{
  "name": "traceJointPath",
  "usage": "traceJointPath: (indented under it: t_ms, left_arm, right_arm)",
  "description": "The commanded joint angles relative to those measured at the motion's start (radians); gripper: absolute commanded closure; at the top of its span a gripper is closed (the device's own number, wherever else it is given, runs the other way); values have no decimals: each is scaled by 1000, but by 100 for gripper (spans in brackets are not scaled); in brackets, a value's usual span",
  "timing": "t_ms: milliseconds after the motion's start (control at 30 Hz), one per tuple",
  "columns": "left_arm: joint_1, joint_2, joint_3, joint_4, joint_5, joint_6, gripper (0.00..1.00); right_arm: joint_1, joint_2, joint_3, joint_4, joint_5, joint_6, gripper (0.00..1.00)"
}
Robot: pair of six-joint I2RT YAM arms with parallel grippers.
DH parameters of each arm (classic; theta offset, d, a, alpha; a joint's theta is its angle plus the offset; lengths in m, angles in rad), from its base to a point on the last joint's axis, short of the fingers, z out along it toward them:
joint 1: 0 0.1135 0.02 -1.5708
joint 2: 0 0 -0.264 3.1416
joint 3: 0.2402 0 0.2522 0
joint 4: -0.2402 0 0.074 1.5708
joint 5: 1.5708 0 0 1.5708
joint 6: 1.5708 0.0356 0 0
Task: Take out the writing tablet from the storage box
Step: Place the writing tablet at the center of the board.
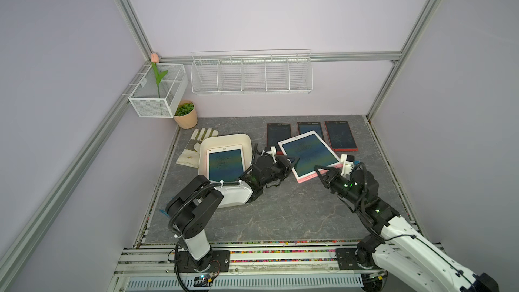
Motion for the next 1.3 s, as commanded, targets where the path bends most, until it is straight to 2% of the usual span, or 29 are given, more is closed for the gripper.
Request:
traceJointPath:
  t_ms: [0,100,233,367,533,733,767,967,1100,1267]
  left_arm:
    - [-14,-4,23,1,99,44,59]
    - [-12,-49,46,-88,87,89,54]
    - [1,-113,54,-124,93,117,51]
    - [21,-196,85,-265,98,183,49]
    - [38,-320,112,-514,53,316,47]
    - [104,-473,47,-631,1,360,46]
    - [112,-501,32,-638,-11,397,45]
    - [166,-631,-26,-709,-39,441,42]
    - [193,-646,-38,-732,-29,459,41]
    - [219,-633,-53,-713,5,460,41]
  right_arm:
    - [-14,-52,39,-32,71,-38,94]
    - [-18,-80,61,-108,88,-56,94]
    - [-23,-110,61,-171,121,-70,94]
    - [-52,-135,53,-224,138,-71,94]
    - [-167,-172,33,-324,124,-61,94]
    - [-438,-179,-25,-366,-80,-46,94]
    - [-480,-186,-30,-379,-112,-47,94]
    - [-733,-209,-44,-460,-345,-93,94]
    - [-866,-155,-73,-471,-519,-134,94]
    - [-984,-147,-57,-543,-662,-196,94]
